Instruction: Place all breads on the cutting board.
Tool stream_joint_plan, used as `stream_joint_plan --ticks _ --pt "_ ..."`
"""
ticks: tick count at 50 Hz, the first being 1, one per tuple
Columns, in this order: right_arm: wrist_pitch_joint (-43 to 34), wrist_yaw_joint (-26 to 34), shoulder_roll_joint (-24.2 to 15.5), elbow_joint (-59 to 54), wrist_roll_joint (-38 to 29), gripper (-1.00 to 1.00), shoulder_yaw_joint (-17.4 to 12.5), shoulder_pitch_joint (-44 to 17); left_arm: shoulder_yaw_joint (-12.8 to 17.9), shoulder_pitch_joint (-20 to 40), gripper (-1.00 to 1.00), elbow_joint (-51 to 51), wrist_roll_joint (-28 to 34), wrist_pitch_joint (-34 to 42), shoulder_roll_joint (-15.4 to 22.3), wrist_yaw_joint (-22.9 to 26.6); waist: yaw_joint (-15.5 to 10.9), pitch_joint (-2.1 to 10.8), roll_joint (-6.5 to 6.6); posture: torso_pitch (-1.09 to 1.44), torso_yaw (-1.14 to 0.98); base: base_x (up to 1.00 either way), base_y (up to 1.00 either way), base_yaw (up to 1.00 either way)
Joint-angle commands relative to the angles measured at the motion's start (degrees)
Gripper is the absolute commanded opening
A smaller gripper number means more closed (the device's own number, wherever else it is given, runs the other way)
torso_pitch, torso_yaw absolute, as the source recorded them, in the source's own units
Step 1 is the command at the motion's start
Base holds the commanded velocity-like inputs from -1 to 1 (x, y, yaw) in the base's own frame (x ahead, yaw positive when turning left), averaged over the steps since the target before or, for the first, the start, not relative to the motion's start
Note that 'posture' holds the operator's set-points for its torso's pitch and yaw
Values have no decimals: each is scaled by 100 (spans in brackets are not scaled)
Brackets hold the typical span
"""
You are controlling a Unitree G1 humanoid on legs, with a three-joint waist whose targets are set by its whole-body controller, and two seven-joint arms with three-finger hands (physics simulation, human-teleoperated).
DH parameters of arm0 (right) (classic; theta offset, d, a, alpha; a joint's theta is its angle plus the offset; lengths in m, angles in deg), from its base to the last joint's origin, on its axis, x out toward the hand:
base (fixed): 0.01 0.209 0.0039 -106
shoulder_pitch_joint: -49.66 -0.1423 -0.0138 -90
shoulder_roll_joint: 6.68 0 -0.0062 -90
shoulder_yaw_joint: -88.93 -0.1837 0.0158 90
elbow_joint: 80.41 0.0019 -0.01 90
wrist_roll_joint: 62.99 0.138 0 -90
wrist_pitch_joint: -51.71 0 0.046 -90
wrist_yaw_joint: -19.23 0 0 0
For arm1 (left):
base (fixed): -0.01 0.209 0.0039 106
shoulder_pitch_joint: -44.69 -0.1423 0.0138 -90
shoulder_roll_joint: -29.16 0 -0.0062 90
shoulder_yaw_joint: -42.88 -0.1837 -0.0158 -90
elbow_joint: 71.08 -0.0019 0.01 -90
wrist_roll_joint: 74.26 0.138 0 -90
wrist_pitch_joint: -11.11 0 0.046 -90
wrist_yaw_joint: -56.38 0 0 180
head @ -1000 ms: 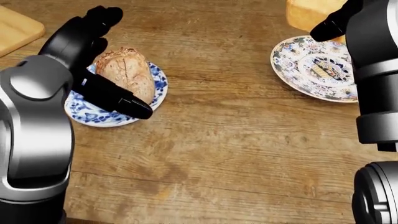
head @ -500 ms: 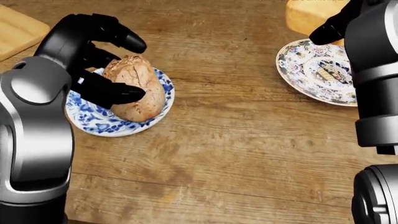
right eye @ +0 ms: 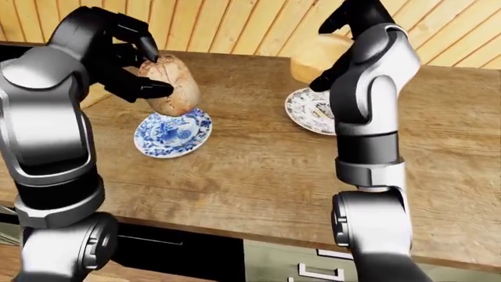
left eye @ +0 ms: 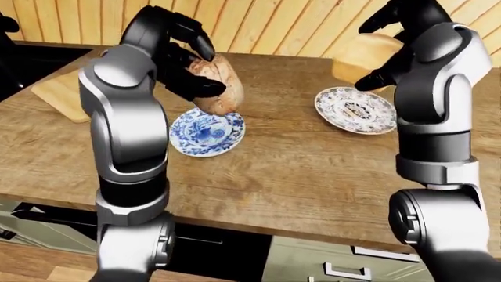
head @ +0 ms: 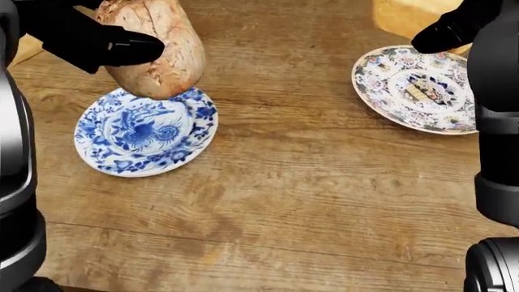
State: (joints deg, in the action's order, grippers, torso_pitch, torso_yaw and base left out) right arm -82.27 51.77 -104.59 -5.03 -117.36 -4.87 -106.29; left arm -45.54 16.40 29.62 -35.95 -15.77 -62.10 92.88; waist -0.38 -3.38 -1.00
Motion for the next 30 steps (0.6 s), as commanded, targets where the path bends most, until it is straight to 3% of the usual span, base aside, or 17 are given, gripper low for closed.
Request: stream_joint_plan --ticks 1,3,5,6,10,16,18,19,20,22,24,30 --pt "86 112 -57 231 -172 -100 -47 -153 53 231 -80 109 47 -14 78 -2 -1 158 -7 0 0 -2 4 0" --pt "115 163 -30 287 -234 -100 -62 -125 95 309 -83 108 36 41 143 19 14 328 -9 0 0 -18 25 0" --pt "113 208 -6 331 -280 -100 -70 -121 94 339 -84 114 29 72 170 25 -6 373 -204 0 0 -21 34 0" --pt "99 243 10 367 -311 -100 -67 -125 82 339 -83 112 36 89 188 28 -7 406 -228 0 0 -26 36 0" --pt "127 271 79 409 -368 -100 -70 -108 82 379 -82 148 49 159 245 75 -82 358 -165 0 0 -34 42 0" --pt "159 256 165 402 -420 -100 -59 -111 135 375 -84 171 8 179 330 91 -106 318 133 0 0 -35 49 0" --pt "168 259 183 403 -435 -100 -52 -108 140 376 -87 169 -4 174 340 86 -95 338 366 0 0 -35 54 0" --pt "183 248 187 383 -434 -100 -55 -117 151 387 -88 137 -18 151 342 70 -82 391 614 0 0 -35 55 0" --pt "201 233 193 368 -429 -100 -59 -123 151 405 -89 122 -25 153 347 65 -68 379 496 0 0 -36 55 0" --pt "214 222 198 350 -431 -100 -64 -135 141 411 -89 139 -29 163 355 68 -92 361 524 0 0 -35 58 0" --pt "206 234 208 372 -441 -100 -59 -148 145 432 -89 102 -44 142 365 57 -49 374 412 0 0 -35 65 0" --pt "196 233 213 398 -433 -100 -64 -174 119 434 -92 142 -56 169 341 45 79 168 82 0 0 -30 67 0"
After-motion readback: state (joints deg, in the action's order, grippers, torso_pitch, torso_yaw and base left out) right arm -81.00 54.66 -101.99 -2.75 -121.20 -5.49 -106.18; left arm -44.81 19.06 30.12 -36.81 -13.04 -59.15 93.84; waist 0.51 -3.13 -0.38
